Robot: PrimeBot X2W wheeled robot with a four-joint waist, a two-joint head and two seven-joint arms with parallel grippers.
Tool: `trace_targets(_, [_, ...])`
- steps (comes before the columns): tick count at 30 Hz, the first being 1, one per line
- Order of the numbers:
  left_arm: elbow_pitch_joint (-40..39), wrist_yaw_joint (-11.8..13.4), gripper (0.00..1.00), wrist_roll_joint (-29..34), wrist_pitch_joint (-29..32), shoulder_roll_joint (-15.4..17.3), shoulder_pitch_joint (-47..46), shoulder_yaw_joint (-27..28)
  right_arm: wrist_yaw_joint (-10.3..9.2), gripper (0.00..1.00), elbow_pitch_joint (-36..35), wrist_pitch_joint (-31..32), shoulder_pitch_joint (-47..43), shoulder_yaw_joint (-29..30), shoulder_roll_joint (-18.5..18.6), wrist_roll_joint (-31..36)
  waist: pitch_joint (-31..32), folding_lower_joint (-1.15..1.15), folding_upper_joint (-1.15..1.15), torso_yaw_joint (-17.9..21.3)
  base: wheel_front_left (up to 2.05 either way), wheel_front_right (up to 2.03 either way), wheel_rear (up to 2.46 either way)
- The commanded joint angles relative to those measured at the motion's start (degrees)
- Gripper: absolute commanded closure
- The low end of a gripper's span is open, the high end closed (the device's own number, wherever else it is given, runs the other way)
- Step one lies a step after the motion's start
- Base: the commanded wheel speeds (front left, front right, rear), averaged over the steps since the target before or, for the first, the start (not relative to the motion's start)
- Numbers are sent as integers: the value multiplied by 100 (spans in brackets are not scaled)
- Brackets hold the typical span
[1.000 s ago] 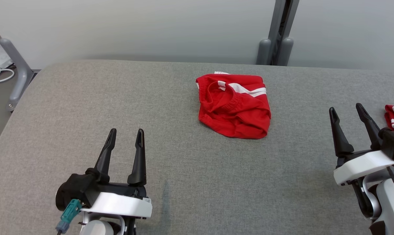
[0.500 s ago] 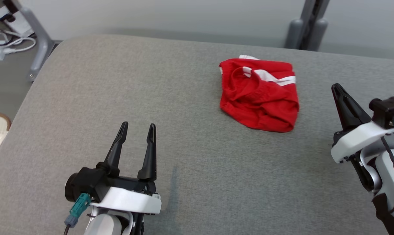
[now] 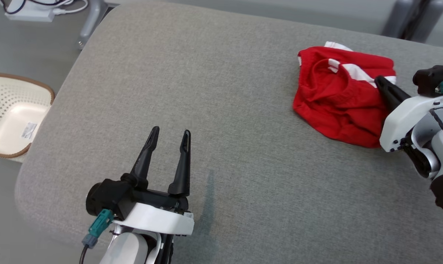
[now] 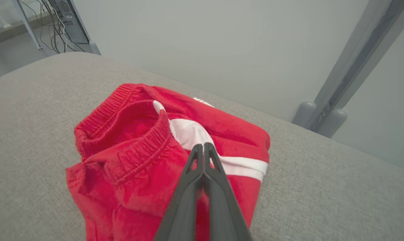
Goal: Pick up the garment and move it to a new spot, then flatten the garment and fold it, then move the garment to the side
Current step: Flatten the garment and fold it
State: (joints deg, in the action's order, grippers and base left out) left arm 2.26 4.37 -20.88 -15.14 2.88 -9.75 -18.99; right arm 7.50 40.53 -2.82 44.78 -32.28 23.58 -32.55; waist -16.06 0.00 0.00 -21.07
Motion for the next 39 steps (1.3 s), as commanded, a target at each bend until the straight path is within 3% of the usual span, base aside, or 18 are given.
trace_targets(1, [-27, 26, 0, -41, 6, 11, -80, -29, -2, 100, 145, 84, 109, -114, 86, -86, -149, 0, 0, -177, 0, 0, 0])
trace_targets(9, [-65, 108, 0, -153, 6, 14, -137, -121, -2, 100, 423, 320, 437, -1036, 16, -723, -294, 0, 0, -342, 0, 0, 0])
trace_targets(23, [-20, 153, 0, -163, 6, 14, -103, -130, -1, 100, -206, 445, 277, -2798, 11, -1906, -183, 0, 0, -153, 0, 0, 0])
trace_targets(31, [-26, 133, 0, -201, 6, 13, -89, -180, -1, 100, 184, -127, 751, -2800, 124, -1958, -236, 0, 0, -162, 0, 0, 0])
trace_targets(39, [-27, 118, 0, -322, 6, 13, -114, -333, -1, 100, 684, -29, 1151, -2852, 187, -2044, -402, 0, 0, -461, 0, 0, 0])
